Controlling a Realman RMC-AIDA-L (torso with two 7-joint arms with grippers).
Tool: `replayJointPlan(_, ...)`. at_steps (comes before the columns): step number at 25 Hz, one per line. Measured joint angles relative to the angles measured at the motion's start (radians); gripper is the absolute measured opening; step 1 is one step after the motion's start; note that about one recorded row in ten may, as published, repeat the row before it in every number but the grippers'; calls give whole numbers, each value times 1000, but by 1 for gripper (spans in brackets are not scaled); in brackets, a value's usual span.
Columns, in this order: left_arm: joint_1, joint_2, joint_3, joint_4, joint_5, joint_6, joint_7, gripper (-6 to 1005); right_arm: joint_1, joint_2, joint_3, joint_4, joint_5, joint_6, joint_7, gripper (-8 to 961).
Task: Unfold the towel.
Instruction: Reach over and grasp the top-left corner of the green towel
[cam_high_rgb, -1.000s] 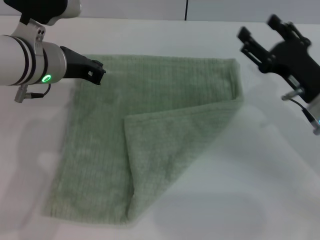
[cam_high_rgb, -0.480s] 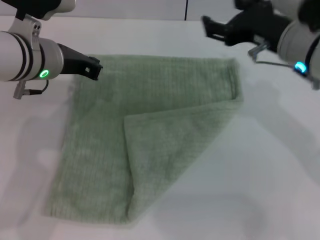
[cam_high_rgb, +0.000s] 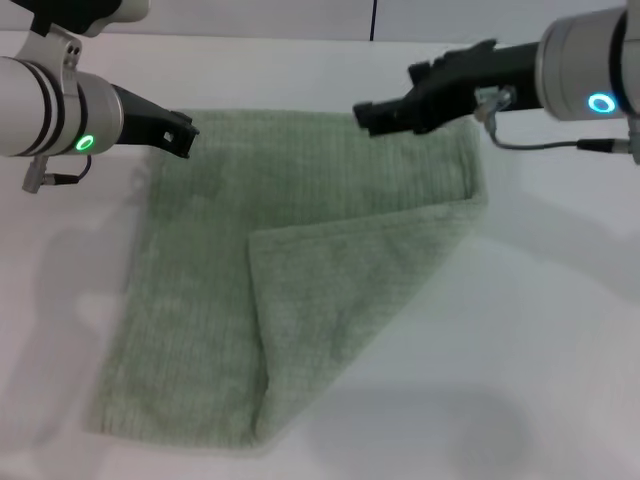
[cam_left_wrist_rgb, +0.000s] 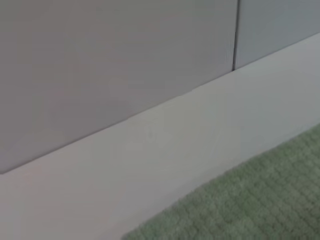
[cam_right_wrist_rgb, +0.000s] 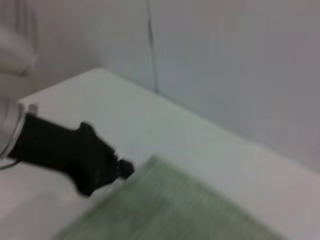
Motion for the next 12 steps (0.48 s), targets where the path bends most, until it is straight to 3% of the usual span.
replayJointPlan(5,-5,1,-5,19,8,-1,1,2,23,6,-31,-59,-2,53,-12,785)
replayJointPlan(10,-9,1,-4,28,9,2,3,3,10,10,-127,-136,-5,-1,-30,784)
replayJointPlan(12,-66,2,-10,119,10,7,23,3,5,10,-151,-145,-4,-21,-36,784)
